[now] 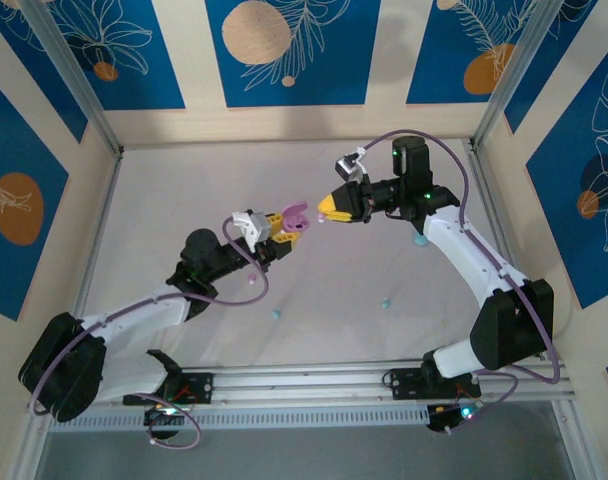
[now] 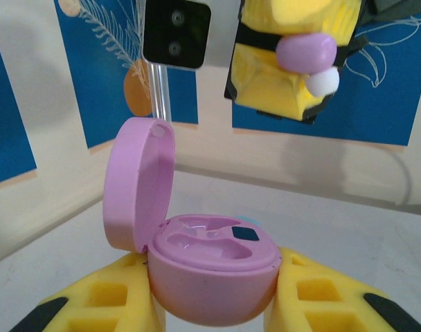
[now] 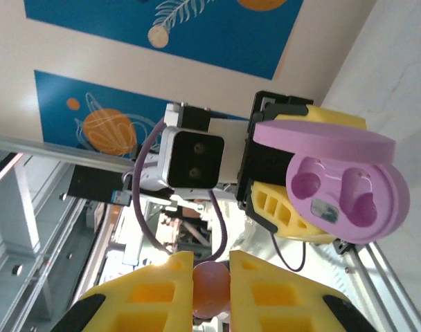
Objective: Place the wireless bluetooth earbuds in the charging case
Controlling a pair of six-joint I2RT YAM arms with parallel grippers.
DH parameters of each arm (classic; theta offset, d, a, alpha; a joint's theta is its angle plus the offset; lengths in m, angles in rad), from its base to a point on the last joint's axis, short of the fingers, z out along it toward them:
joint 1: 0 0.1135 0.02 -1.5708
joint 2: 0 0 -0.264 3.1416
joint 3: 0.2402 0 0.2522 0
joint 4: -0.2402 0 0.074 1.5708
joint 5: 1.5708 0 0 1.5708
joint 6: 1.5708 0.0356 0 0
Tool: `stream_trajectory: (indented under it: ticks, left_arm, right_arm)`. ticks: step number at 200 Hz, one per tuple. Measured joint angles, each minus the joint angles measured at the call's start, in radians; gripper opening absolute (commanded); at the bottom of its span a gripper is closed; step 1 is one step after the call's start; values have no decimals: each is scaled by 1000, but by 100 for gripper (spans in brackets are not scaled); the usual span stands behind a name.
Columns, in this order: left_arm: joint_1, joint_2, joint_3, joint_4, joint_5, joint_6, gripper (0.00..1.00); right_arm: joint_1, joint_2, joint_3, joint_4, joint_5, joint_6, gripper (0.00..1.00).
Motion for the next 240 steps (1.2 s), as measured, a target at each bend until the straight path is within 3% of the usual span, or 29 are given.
stream_trajectory:
  ticks: [90, 240]
  left_arm:
    - [0, -21, 0, 0, 5, 0, 32]
    - [0, -25, 0, 52, 68, -76, 32]
  right_arm:
    - [9, 3, 53, -37, -42, 6, 16]
    - [42, 22, 57, -124, 148, -58, 17]
